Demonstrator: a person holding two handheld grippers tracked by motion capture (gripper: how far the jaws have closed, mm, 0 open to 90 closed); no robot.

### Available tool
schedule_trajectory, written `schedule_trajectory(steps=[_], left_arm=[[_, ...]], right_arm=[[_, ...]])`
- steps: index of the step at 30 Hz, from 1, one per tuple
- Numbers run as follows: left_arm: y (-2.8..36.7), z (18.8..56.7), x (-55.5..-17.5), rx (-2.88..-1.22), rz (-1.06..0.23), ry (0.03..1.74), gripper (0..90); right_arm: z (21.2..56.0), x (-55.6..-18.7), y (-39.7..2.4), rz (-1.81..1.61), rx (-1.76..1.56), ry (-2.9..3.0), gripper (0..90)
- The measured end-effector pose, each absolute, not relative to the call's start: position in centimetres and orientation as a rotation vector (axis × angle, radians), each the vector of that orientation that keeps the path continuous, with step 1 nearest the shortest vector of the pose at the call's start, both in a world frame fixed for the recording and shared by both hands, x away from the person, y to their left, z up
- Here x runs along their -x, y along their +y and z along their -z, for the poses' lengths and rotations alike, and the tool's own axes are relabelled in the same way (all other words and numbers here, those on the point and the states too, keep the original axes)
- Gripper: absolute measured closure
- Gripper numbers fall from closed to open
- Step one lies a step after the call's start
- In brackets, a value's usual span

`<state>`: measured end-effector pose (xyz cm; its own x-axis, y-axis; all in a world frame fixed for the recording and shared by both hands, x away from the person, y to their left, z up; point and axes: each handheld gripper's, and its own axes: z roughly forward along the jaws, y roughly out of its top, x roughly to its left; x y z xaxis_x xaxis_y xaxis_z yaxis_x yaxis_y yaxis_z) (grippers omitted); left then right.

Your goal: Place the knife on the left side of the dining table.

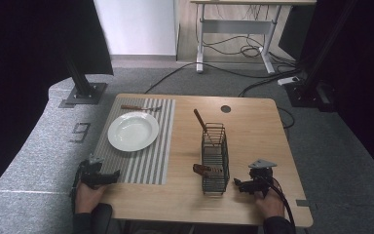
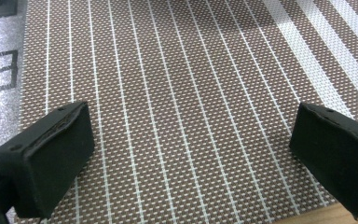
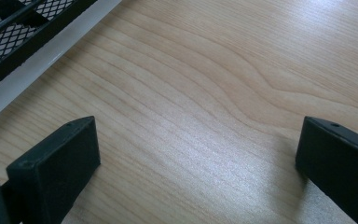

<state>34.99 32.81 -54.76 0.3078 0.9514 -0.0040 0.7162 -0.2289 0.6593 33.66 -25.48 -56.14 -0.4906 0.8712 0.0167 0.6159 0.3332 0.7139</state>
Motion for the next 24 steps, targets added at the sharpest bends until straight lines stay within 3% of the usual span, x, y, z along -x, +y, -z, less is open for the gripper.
schedule_trajectory(steps=[24], left_arm=[[33.18,54.5,-34.97,-1.997,-0.535,1.478,1.4]], right_arm=[[56.15,-33.66,-25.47,-0.949,-1.314,2.234,0.0]])
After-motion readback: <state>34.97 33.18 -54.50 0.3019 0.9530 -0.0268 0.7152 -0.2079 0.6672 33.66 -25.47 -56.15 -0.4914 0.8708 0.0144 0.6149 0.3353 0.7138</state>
